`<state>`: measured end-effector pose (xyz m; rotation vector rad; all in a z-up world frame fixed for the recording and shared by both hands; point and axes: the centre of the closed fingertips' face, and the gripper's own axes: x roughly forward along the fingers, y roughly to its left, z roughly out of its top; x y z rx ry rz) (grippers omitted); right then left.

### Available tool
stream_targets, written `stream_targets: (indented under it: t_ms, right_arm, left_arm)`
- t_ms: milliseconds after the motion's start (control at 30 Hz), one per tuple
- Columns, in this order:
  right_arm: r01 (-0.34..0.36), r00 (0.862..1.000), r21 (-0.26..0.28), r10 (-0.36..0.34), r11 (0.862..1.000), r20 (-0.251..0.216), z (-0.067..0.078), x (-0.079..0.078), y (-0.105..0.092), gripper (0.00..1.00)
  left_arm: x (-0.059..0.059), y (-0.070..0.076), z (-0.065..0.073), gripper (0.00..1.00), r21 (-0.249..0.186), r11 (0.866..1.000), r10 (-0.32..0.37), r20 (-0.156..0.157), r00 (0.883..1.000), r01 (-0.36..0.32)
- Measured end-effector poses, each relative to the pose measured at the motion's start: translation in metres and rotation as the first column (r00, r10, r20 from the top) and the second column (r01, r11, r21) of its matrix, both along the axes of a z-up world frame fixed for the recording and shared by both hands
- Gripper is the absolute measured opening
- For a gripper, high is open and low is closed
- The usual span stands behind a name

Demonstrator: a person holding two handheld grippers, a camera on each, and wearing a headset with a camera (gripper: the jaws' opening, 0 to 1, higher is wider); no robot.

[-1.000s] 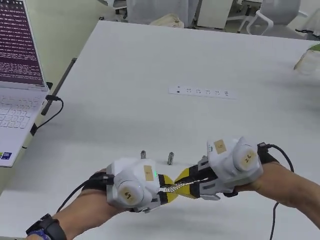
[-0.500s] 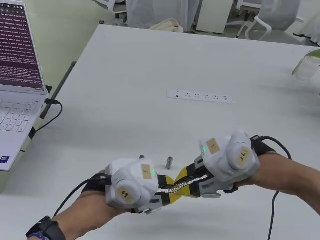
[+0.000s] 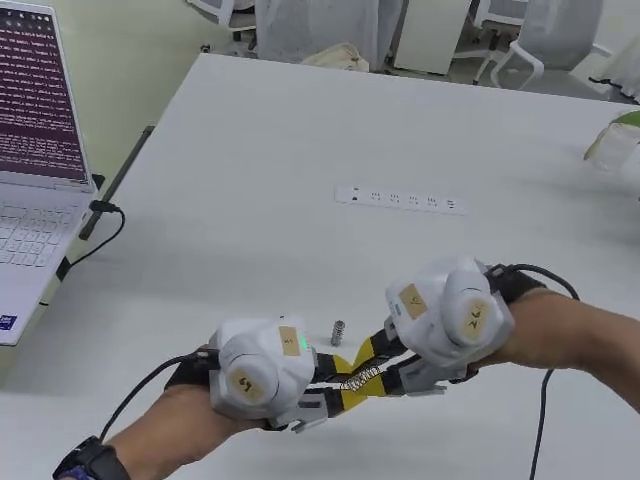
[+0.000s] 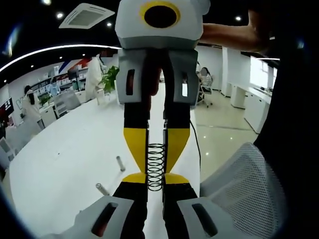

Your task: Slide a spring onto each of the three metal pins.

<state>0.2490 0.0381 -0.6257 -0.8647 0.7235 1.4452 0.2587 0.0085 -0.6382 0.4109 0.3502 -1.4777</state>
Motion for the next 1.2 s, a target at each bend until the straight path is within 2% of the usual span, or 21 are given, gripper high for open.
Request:
stream_targets:
  t_ms: [100,467,633,967,1200]
  right_arm:
    - [-0.008,1.0,-0.011,0.008,1.0,0.003,-0.001,0.0,-0.001,0.08]
    - [0.007,1.0,-0.01,-0.007,1.0,0.011,-0.003,0.003,-0.005,0.08]
    - [0.022,1.0,-0.009,-0.022,1.0,0.006,-0.004,0.002,-0.009,0.08]
    - [0.068,0.998,-0.007,-0.068,0.998,0.004,-0.008,0.005,-0.024,0.08]
    - [0.117,0.993,-0.032,-0.117,0.993,0.005,-0.014,0.012,-0.04,0.08]
  left_arm:
    - [-0.001,0.0,-0.001,0.02,-0.005,1.0,0.005,-0.01,1.0,-0.005]
    - [0.002,-0.003,-0.002,0.04,-0.017,1.0,0.025,-0.013,1.0,-0.025]
    - [0.002,-0.002,-0.005,0.09,-0.008,0.999,0.034,-0.02,0.999,-0.034]
    - [0.006,0.014,-0.01,0.14,0.005,0.997,0.075,-0.035,0.997,-0.075]
    - [0.014,0.034,-0.014,0.22,0.006,0.989,0.146,-0.06,0.988,-0.146]
